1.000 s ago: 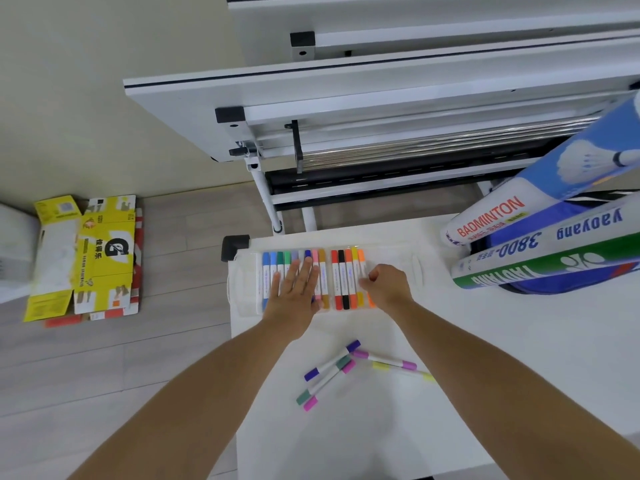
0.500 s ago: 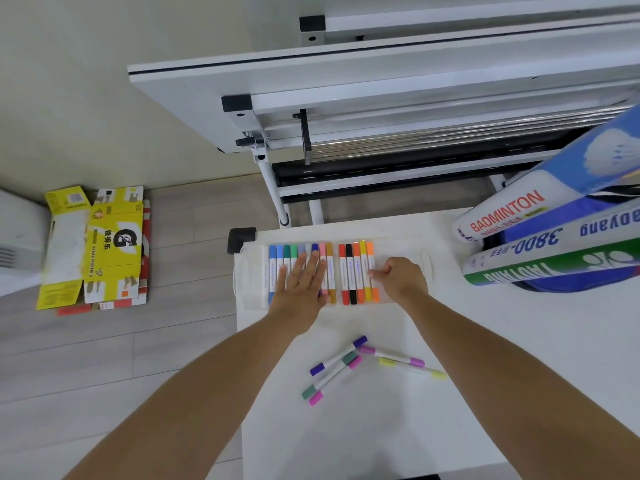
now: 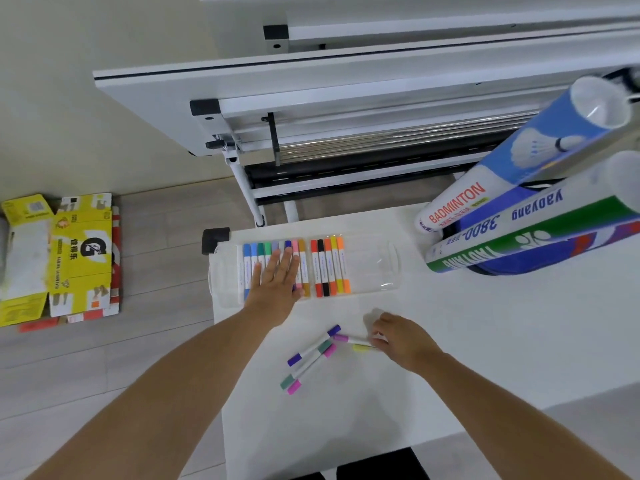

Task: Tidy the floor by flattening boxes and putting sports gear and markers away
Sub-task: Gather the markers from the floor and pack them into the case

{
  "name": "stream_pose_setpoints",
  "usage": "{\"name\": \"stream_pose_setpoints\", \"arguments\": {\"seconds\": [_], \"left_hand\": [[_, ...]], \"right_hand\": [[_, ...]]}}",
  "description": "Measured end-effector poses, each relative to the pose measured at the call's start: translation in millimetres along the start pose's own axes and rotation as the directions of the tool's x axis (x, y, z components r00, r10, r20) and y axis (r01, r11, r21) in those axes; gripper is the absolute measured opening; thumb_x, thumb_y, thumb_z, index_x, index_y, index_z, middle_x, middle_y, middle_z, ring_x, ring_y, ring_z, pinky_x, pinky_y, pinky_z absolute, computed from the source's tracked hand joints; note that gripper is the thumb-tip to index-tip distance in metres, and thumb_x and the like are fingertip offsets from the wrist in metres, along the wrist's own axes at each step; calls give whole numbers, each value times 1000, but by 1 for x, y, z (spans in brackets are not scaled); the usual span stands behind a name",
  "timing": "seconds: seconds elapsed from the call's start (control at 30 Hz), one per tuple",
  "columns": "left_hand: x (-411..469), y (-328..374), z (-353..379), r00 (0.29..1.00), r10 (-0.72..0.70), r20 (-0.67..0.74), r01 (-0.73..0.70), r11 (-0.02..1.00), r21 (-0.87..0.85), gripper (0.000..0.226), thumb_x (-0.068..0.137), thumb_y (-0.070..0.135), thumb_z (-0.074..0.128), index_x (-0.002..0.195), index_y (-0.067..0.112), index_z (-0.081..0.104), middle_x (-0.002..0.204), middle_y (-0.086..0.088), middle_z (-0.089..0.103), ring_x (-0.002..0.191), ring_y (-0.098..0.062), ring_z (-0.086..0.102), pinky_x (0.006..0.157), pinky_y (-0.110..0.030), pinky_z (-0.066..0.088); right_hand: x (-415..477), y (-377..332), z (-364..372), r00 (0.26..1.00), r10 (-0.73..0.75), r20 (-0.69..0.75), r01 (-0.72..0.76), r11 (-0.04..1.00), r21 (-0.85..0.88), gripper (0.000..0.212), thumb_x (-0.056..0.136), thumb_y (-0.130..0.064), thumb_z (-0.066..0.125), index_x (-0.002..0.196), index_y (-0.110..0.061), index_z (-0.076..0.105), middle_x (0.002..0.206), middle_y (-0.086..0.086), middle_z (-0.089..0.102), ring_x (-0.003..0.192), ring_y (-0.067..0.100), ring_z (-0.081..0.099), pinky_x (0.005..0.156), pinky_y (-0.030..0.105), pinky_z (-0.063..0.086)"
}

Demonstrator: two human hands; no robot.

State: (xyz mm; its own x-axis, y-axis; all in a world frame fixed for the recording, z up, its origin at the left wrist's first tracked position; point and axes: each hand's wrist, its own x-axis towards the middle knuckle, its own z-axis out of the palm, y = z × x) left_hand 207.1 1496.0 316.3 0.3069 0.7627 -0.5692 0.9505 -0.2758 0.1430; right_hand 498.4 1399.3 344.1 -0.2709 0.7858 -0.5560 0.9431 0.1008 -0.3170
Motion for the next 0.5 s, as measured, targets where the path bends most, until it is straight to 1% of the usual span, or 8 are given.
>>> {"name": "stream_pose_setpoints", "arguments": {"seconds": [0.1, 0.17, 0.27, 0.33, 0.4, 0.43, 0.5], "left_hand": [[0, 0, 0, 1000, -2, 1, 2, 1000, 3, 75, 104, 51, 19, 148, 20, -34, 153, -1, -43, 140, -24, -39, 120, -53, -9], [0, 0, 1, 1000, -1, 3, 1, 1000, -1, 75, 104, 51, 19, 148, 20, -34, 153, -1, -43, 140, -24, -39, 120, -53, -8], [0, -1, 1, 1000, 4, -10, -4, 1000, 8, 73, 105, 51, 17, 148, 20, -33, 153, 0, -43, 140, -24, -39, 120, -53, -7], [-1, -1, 2, 1000, 5, -13, -5, 1000, 12, 73, 105, 51, 17, 148, 19, -33, 154, -1, -42, 141, -25, -38, 120, -53, -7], [-1, -1, 3, 1000, 7, -16, -6, 1000, 19, 74, 105, 51, 17, 149, 19, -32, 154, -1, -42, 141, -25, -38, 121, -54, -6], [-1, -1, 3, 1000, 6, -16, -6, 1000, 17, 74, 105, 51, 18, 149, 19, -32, 154, -1, -42, 141, -25, -38, 121, -54, -5], [0, -1, 3, 1000, 7, -14, -7, 1000, 16, 74, 105, 51, 18, 149, 19, -32, 154, -2, -42, 141, -25, -38, 121, -54, -5]], "right_hand": [[3, -4, 5, 997, -76, 15, 77, 993, -88, 25, 95, -40, 50, 98, -18, 64, 104, -2, 56, 89, 20, 59, 71, 31, 47], [4, -5, 9, 993, -117, 31, 120, 982, -144, 22, 95, -37, 50, 100, -19, 62, 106, -1, 54, 91, 22, 59, 71, 33, 48], [7, -7, 12, 992, -122, 32, 125, 982, -142, 21, 96, -31, 48, 108, -18, 61, 110, 0, 53, 95, 23, 57, 73, 35, 51], [7, -9, 9, 992, -122, 23, 124, 984, -126, 23, 97, -29, 48, 109, -17, 62, 110, 0, 54, 94, 22, 57, 73, 34, 51], [6, -9, 4, 993, -118, -1, 118, 988, -95, 21, 95, -29, 50, 104, -16, 64, 107, -1, 55, 89, 22, 59, 70, 30, 50], [5, -8, 0, 994, -104, -31, 102, 993, -58, 18, 93, -29, 52, 96, -16, 64, 103, -1, 56, 84, 22, 59, 67, 27, 47], [9, -9, -11, 996, 7, -86, -1, 997, 71, 12, 88, -28, 56, 79, -20, 55, 89, -4, 54, 73, 20, 57, 63, 24, 42]]}}
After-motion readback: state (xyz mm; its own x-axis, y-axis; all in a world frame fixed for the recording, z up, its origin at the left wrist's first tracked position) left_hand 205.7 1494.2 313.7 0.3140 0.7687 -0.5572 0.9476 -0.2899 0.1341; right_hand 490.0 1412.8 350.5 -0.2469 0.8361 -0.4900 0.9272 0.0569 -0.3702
